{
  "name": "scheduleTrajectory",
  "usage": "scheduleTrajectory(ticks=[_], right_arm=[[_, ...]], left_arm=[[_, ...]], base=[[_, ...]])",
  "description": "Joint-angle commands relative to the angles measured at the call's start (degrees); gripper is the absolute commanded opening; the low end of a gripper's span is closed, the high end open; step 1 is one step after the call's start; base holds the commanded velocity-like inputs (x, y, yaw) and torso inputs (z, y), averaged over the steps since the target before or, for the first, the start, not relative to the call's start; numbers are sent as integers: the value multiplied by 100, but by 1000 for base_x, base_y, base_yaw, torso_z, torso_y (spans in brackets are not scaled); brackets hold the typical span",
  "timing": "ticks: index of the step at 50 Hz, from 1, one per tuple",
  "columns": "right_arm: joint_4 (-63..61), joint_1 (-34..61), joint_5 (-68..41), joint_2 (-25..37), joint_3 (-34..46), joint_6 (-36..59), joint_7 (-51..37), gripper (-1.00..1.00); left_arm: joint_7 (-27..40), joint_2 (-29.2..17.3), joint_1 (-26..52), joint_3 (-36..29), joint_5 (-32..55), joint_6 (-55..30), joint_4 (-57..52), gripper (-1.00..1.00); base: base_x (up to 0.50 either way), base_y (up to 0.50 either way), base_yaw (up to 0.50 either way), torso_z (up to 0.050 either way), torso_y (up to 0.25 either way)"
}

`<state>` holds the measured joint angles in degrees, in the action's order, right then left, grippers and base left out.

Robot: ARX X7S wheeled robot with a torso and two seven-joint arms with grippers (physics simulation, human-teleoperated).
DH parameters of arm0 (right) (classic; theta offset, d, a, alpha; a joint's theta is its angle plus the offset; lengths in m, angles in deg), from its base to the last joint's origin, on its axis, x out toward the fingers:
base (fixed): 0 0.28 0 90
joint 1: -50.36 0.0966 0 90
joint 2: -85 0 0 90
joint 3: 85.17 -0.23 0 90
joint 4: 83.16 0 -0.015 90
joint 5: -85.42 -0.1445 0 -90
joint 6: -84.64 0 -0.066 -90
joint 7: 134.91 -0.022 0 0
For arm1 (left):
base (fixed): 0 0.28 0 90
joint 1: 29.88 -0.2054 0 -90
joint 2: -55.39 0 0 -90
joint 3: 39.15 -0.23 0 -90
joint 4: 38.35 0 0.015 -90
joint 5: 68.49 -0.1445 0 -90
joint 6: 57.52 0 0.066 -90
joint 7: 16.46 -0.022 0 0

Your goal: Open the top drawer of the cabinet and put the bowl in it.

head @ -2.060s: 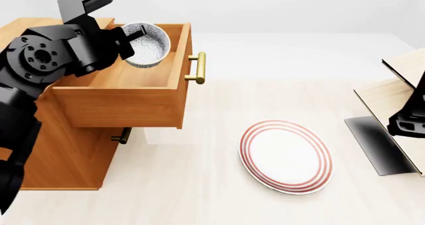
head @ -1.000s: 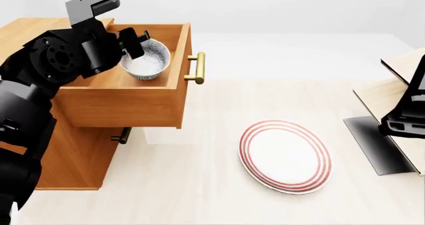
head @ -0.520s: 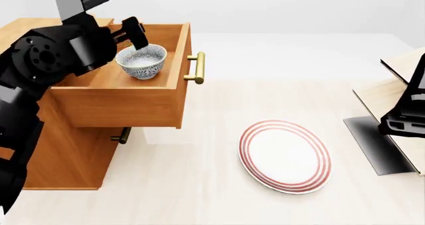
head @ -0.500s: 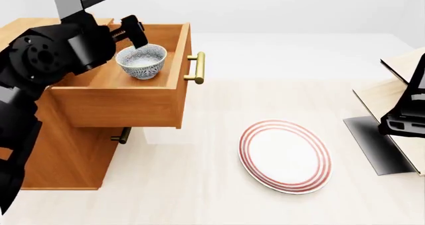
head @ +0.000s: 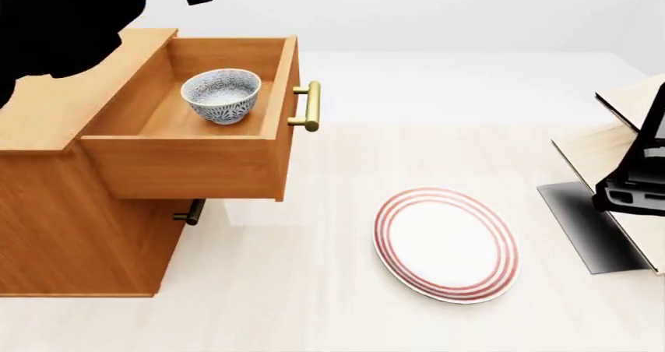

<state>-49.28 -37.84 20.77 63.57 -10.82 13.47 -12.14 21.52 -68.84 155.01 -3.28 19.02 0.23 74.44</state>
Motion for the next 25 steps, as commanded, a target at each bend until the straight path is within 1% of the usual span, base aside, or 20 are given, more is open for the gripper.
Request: scheduleTrajectory(ticks=[1,5,9,19,25], right_arm=[[-30,-5,12,3,5,-12,-10,100],[-28,33,36,-12,75,-21,-10,100],[-16,75,72,-34,158,-29,1,100],[-30,131,113,-66,264,-53,8,100],[-98,152,165,-93,325,-53,-24,100]], left_arm=[[190,-561,12,-26,-214,-26,-1387,100],[285,-845,-87,-151,-579,31,-2069,100],[417,-1091,-196,-193,-721,59,-2586,100],[891,-1855,-547,-129,-678,151,-3991,100],[1165,-2408,-705,-13,-542,237,-4877,100]], base=[[0,0,0,0,0],[0,0,0,0,0],[0,0,0,0,0],[0,0,0,0,0],[0,0,0,0,0]])
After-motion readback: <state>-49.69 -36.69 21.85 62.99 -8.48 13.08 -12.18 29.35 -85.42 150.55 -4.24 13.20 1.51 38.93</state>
